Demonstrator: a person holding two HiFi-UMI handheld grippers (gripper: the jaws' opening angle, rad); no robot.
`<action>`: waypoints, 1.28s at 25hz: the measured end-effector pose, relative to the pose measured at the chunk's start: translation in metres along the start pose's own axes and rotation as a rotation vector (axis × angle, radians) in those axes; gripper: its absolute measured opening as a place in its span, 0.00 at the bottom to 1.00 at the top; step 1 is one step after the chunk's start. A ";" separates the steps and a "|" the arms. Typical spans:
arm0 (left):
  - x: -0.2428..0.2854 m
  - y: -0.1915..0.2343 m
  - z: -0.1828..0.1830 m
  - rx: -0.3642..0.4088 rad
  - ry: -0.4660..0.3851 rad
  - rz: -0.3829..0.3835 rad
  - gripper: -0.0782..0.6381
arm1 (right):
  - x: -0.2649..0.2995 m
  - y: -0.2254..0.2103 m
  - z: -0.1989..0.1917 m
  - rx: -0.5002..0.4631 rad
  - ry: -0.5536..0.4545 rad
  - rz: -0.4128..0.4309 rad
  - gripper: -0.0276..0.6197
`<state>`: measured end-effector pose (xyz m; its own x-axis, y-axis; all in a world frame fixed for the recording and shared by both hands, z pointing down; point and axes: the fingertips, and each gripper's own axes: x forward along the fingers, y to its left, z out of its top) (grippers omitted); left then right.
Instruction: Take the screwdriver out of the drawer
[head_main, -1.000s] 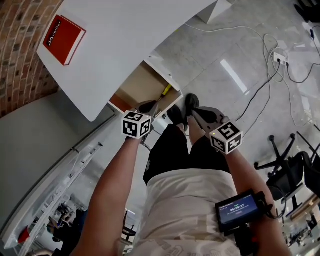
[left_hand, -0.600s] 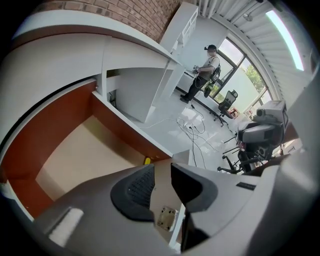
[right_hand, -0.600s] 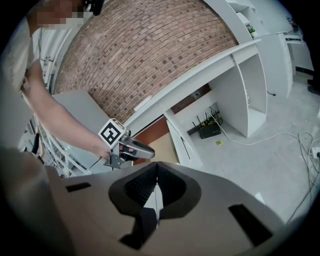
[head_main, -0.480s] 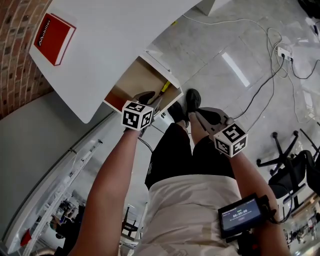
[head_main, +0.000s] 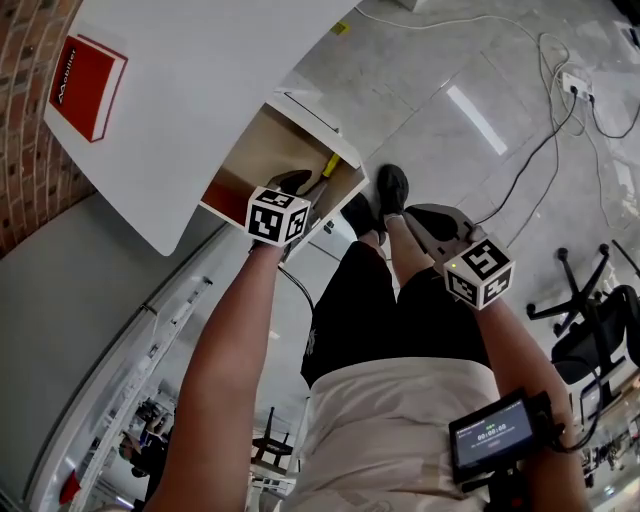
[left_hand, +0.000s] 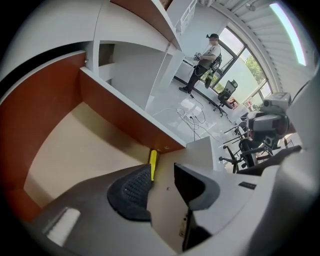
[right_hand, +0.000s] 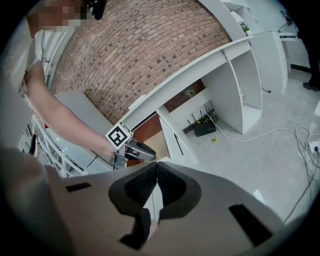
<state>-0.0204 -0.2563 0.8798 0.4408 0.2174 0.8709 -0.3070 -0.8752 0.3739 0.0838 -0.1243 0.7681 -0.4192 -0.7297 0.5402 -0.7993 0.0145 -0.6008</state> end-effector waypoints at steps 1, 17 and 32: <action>0.003 0.002 -0.002 0.004 0.009 0.001 0.31 | 0.001 -0.001 -0.003 0.004 0.001 0.000 0.05; 0.060 0.015 -0.003 0.169 0.147 0.022 0.31 | -0.006 -0.025 -0.040 0.068 0.013 -0.043 0.05; 0.092 0.019 -0.012 0.286 0.237 0.081 0.31 | -0.022 -0.038 -0.059 0.126 0.002 -0.099 0.05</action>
<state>0.0043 -0.2474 0.9710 0.2071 0.2069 0.9562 -0.0701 -0.9717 0.2254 0.0980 -0.0680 0.8140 -0.3417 -0.7222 0.6014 -0.7767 -0.1432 -0.6133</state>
